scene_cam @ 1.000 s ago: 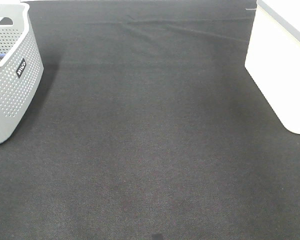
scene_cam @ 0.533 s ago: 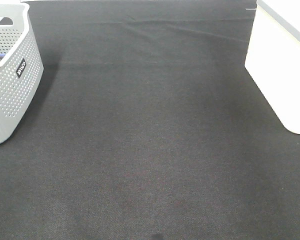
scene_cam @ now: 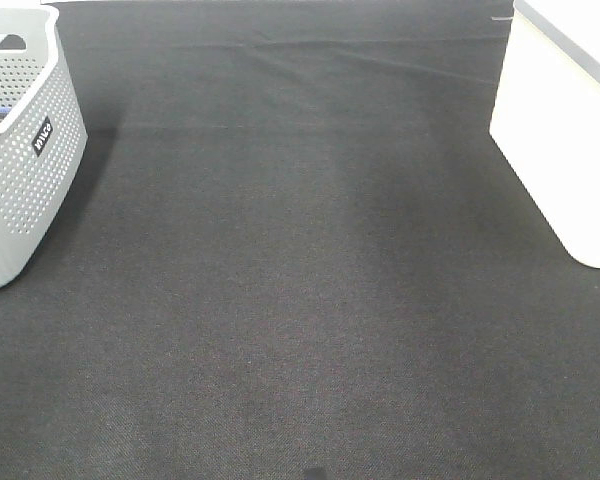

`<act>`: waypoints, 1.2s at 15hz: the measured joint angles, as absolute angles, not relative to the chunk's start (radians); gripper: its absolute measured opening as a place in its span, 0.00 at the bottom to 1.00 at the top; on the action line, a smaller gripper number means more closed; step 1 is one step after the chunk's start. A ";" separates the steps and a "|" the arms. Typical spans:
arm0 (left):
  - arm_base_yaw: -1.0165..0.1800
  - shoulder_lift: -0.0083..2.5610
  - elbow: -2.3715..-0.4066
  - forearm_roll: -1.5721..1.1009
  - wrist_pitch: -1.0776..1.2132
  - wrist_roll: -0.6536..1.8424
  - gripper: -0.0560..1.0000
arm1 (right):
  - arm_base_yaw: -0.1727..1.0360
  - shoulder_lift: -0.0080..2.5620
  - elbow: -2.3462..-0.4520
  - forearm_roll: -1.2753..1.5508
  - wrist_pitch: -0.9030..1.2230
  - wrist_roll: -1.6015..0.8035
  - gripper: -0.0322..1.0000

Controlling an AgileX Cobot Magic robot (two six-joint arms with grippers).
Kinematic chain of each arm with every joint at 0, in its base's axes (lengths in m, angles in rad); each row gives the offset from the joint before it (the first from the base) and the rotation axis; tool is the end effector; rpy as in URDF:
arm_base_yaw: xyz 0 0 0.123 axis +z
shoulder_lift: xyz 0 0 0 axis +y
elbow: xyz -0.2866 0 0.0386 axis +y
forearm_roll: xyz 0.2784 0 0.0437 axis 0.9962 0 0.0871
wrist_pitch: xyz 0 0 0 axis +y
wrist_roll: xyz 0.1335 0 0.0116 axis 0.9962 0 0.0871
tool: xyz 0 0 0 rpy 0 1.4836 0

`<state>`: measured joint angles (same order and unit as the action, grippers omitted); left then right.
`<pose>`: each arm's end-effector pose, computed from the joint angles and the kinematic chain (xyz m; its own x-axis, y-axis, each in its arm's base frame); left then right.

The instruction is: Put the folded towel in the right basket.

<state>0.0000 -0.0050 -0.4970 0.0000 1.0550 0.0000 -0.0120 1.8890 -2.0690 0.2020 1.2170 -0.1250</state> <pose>0.0559 0.0000 0.2722 -0.4491 0.0000 -0.8935 0.0000 1.0000 0.0000 0.4699 0.0196 0.3694 -0.8028 -0.0435 -0.5947 -0.1424 0.9825 0.1203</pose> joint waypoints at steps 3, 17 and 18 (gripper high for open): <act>0.000 -0.005 -0.497 0.000 1.055 0.000 0.97 | -0.008 1.720 -1.900 0.192 1.217 -0.094 0.78; 0.000 -0.005 -0.497 0.000 1.055 0.000 0.97 | -0.008 0.522 -0.647 0.188 1.195 -0.084 0.78; 0.000 -0.005 -0.497 0.000 1.055 0.000 0.97 | -0.008 0.431 -0.603 0.178 1.187 -0.087 0.78</act>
